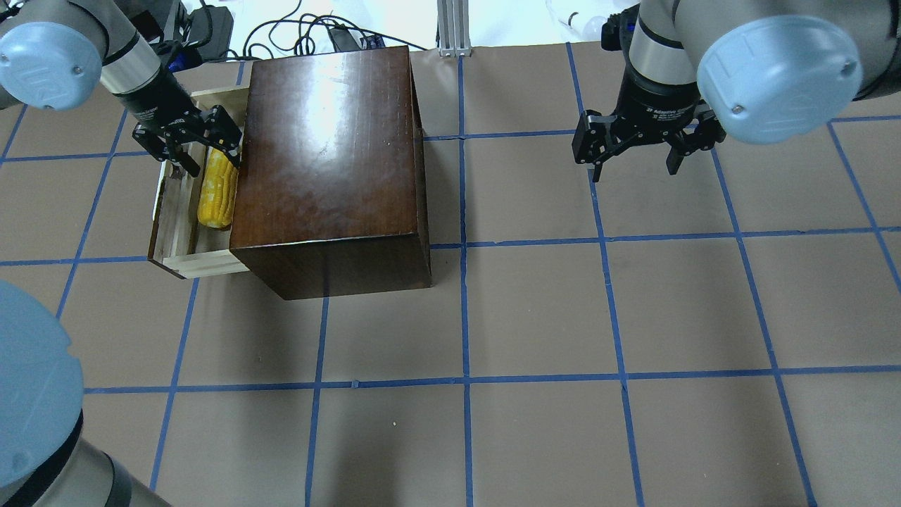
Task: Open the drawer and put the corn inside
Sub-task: 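Lower the corn into the open drawer and open the left gripper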
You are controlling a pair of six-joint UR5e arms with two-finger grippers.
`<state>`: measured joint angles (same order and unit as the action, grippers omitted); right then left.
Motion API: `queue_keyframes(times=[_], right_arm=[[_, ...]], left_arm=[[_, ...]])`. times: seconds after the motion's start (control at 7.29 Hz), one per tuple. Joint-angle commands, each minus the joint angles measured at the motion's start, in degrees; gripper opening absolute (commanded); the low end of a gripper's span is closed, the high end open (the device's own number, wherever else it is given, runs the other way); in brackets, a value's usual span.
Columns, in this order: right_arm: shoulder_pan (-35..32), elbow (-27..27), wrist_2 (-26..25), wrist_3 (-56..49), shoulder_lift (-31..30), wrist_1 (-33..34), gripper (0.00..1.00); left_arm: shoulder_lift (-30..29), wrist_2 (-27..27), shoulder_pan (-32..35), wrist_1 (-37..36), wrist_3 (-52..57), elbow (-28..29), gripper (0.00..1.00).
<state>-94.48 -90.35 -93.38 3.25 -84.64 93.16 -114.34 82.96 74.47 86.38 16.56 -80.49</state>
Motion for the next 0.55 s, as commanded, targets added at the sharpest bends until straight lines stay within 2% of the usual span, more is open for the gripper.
queue_keyframes(times=[0.0, 0.41], right_arm=[[0.0, 0.0, 0.0, 0.0, 0.0, -0.1, 1.0], [0.0, 0.0, 0.1, 0.0, 0.0, 0.0, 1.0]], left_arm=[[2.3, 0.2, 1.5, 0.3, -0.6, 0.6, 1.0], [6.0, 0.3, 3.2, 1.5, -0.7, 4.1, 1.0]])
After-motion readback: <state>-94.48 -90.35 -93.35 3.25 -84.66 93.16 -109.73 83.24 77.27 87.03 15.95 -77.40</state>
